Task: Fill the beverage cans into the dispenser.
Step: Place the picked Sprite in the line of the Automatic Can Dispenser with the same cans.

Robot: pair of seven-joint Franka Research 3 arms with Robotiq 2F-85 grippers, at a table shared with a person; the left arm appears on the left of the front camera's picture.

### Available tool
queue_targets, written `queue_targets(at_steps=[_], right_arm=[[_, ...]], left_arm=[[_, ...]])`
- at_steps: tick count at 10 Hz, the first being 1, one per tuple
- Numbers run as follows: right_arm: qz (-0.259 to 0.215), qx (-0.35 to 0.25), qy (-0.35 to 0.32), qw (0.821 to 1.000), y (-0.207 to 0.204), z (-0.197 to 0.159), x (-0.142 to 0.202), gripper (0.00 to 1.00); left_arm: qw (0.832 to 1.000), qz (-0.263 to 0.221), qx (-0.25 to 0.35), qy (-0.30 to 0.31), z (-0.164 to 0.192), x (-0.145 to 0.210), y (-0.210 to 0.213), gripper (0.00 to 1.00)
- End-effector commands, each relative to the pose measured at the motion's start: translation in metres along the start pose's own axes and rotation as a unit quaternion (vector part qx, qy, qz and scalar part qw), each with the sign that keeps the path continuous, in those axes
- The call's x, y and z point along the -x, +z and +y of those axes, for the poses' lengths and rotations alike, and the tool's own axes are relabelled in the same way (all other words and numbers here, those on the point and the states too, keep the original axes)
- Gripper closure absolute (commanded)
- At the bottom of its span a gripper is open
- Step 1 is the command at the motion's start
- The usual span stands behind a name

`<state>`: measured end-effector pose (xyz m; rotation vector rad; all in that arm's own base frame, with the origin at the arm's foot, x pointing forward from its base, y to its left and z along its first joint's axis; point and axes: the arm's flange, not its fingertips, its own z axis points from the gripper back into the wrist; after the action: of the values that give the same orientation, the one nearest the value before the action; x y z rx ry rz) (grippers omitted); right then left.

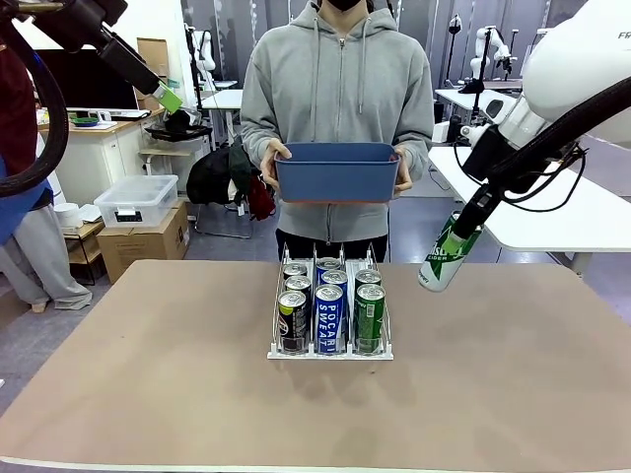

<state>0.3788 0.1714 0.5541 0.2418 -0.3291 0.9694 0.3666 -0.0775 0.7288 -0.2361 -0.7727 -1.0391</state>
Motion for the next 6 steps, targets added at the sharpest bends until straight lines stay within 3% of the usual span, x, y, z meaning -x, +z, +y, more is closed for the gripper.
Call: queue_targets(at_steps=[1,4,6], right_arm=[[0.005,0.008,-0.007,1.000,0.004,0.002,0.002,0.42],[-0.020,0.008,-0.039,0.999,-0.004,0.015,0.002,0.42],[-0.030,0.038,-0.071,0.996,-0.008,0.038,0.006,0.42]], left_arm=[[1.000,0.000,0.000,0.002,0.001,0.002,0.000,0.00],[1.000,0.000,0.000,0.002,0.001,0.002,0.000,0.00],[1.000,0.000,0.000,0.002,0.001,0.002,0.000,0.00]])
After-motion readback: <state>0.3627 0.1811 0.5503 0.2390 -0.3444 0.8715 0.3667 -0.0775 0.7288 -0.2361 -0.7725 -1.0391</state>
